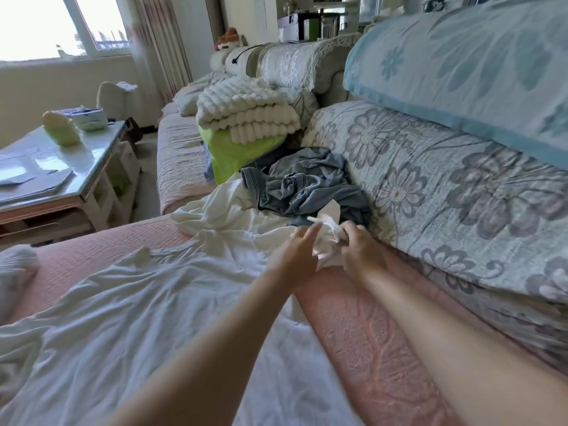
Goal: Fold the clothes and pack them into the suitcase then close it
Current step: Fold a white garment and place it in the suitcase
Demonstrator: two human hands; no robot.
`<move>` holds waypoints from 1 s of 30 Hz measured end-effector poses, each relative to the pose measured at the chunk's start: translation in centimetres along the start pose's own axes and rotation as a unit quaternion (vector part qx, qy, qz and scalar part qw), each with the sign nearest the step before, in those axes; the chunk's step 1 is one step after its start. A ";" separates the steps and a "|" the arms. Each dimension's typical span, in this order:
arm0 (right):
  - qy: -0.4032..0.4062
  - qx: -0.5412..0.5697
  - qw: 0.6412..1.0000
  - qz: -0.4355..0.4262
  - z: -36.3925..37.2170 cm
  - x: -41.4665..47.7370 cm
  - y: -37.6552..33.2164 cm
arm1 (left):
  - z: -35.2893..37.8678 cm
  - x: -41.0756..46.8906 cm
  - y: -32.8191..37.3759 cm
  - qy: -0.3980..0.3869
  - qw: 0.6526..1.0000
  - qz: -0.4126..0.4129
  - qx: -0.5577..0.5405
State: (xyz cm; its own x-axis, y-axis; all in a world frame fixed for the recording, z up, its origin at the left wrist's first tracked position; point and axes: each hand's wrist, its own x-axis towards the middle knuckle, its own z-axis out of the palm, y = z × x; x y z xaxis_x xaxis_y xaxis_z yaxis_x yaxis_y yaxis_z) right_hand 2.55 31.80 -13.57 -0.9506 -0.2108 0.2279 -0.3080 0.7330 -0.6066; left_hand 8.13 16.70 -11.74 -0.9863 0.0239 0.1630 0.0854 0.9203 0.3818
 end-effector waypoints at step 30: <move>-0.264 -0.283 0.872 -0.301 9.0 -10.9 -15.8 | -11.8 -25.6 -18.8 0.016 0.987 -0.099 0.122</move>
State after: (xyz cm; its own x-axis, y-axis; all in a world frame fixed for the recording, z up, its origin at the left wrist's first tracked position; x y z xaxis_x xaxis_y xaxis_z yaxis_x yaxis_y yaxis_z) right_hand 17.39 16.70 -13.29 -0.5553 -0.8259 -0.0980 -0.8303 0.5572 0.0091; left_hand 33.48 -5.83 -12.32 -0.9749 -0.1755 0.1369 -0.1497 0.9722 0.1801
